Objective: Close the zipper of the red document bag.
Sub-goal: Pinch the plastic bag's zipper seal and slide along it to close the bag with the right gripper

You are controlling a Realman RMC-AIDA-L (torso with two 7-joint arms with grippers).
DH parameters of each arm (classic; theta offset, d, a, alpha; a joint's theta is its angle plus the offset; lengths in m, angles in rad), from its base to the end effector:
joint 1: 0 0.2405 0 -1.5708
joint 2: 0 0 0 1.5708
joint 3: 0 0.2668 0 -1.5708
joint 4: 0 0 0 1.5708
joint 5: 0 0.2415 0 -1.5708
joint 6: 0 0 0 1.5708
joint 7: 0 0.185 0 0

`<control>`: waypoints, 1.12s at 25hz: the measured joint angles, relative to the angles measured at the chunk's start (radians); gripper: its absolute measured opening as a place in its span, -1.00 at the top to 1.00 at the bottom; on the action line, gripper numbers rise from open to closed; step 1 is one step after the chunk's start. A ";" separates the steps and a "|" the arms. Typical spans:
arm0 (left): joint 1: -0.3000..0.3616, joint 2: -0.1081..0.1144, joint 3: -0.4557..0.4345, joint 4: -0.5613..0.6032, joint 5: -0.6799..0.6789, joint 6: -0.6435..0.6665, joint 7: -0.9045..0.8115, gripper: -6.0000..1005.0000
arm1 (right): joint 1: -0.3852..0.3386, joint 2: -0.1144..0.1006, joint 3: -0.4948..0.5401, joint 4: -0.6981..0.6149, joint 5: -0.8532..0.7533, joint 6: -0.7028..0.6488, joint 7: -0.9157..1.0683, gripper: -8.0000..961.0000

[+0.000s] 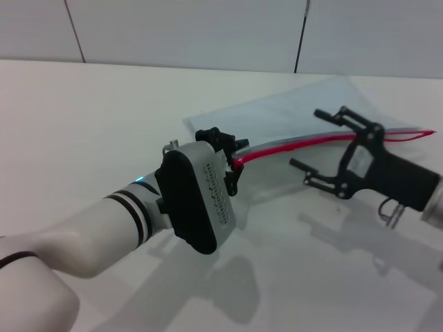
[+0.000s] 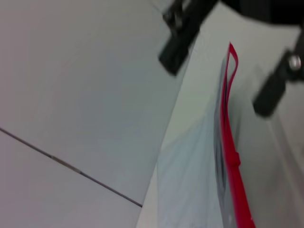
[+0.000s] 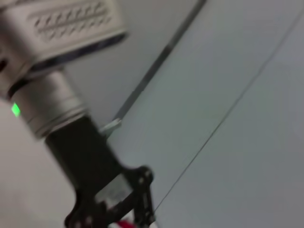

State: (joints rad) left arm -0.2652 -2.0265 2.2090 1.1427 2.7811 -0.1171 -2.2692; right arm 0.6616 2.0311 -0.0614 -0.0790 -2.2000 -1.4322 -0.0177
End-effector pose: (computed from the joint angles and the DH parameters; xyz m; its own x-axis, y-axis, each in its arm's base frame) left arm -0.1864 0.3843 -0.1525 0.9373 -0.3150 -0.1494 -0.3092 -0.5529 -0.7738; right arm 0.2618 0.3845 -0.0855 0.8109 0.5168 -0.2745 0.1814 -0.6680 -0.7217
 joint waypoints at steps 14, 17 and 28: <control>0.003 0.000 0.012 -0.001 0.000 -0.003 0.002 0.85 | 0.031 0.001 0.042 0.158 0.008 0.231 -0.311 -0.64; 0.003 0.000 0.013 -0.001 0.000 -0.003 0.002 0.85 | 0.033 0.002 0.051 0.162 0.008 0.249 -0.325 -0.54; 0.003 0.000 0.014 -0.001 0.000 -0.004 0.002 0.82 | 0.031 0.003 0.054 0.168 0.007 0.255 -0.382 -0.11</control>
State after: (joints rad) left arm -0.2622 -2.0264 2.2227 1.1412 2.7810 -0.1213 -2.2672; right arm 0.6930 2.0340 -0.0076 0.0885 -2.1925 -1.1768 -0.4002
